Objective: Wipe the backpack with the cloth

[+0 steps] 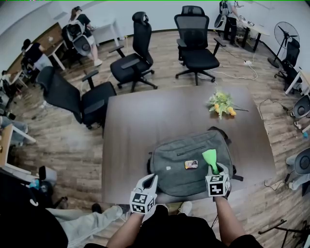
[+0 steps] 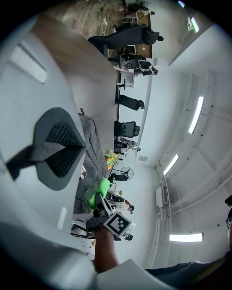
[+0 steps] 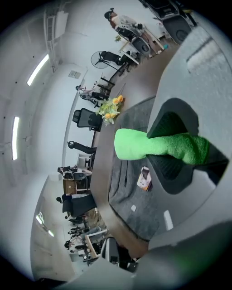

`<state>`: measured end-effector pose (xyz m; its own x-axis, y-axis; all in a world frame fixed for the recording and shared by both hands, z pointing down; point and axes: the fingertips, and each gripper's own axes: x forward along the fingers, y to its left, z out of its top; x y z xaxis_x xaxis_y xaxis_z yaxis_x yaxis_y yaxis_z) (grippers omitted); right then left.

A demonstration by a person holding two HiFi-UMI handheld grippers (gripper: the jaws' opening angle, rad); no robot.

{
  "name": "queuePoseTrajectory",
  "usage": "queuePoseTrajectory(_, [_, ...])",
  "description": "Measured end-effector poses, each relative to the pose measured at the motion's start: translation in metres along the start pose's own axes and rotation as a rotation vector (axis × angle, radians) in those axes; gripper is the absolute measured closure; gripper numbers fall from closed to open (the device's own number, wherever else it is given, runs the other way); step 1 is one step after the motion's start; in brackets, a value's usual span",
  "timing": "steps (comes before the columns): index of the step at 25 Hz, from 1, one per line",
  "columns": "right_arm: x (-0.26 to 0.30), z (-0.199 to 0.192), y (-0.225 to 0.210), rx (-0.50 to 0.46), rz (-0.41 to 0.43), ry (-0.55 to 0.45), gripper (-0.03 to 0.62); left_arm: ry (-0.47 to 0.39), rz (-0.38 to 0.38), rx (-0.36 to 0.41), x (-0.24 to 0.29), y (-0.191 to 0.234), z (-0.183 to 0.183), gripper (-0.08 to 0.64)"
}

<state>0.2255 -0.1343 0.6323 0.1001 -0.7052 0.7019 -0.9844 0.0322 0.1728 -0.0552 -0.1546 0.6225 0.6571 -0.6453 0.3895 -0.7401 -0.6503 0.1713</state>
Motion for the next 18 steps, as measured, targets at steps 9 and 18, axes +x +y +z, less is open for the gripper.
queuePoseTrajectory(9, [-0.001,-0.004,0.123,-0.021,0.281,-0.011,0.492,0.003,0.025,-0.009,-0.008,0.002,-0.006,0.540])
queuePoseTrajectory(18, [0.000,-0.008,0.204,-0.007,0.483,0.021,0.492,0.030,0.064,-0.014,-0.021,0.011,-0.018,0.540])
